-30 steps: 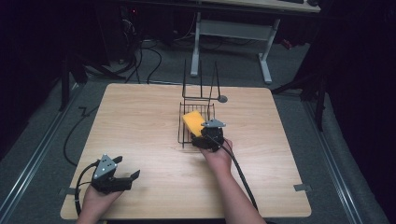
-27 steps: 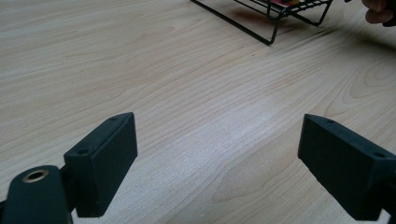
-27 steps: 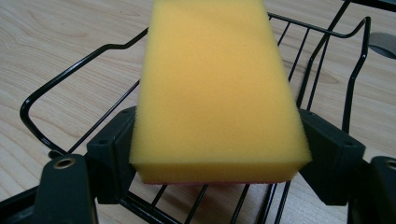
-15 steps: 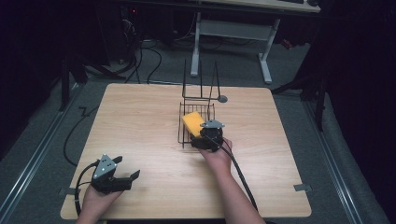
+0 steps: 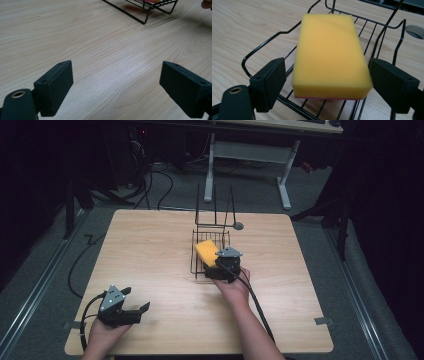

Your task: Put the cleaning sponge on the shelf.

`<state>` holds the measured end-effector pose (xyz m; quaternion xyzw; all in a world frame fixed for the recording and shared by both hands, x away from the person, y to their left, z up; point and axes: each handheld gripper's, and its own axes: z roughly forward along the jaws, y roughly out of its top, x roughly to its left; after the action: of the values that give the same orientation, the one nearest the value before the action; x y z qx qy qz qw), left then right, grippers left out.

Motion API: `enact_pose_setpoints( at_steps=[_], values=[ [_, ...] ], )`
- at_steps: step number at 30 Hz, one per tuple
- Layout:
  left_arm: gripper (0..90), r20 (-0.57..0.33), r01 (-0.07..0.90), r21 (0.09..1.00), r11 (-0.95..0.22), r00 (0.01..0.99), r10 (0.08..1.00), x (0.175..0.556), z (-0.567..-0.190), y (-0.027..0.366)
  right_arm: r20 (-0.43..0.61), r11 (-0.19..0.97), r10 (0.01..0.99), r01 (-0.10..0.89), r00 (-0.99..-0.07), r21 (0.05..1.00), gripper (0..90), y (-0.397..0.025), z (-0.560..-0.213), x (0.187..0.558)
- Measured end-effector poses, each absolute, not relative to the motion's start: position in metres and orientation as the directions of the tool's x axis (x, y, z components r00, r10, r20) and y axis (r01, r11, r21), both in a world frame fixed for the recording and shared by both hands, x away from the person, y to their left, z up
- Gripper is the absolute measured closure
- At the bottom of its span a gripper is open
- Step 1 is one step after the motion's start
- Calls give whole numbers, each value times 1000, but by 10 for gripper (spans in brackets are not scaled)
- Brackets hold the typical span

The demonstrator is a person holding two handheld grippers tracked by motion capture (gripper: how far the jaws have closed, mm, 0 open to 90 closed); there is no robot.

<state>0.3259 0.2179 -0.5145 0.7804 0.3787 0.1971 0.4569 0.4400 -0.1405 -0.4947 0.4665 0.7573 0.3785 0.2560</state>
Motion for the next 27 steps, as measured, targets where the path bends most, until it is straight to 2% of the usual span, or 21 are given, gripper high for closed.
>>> enact_pose_setpoints(
  at_steps=[15,27],
  values=[
    [124,-40,415,860,-297,635,772,326,-516,217,-11,260,891,491,-453,831,148,-151,-486,428],
    [123,-32,416,853,-316,645,763,327,-517,213,1,252,887,485,-463,837,149,-177,-487,402]
  ],
)
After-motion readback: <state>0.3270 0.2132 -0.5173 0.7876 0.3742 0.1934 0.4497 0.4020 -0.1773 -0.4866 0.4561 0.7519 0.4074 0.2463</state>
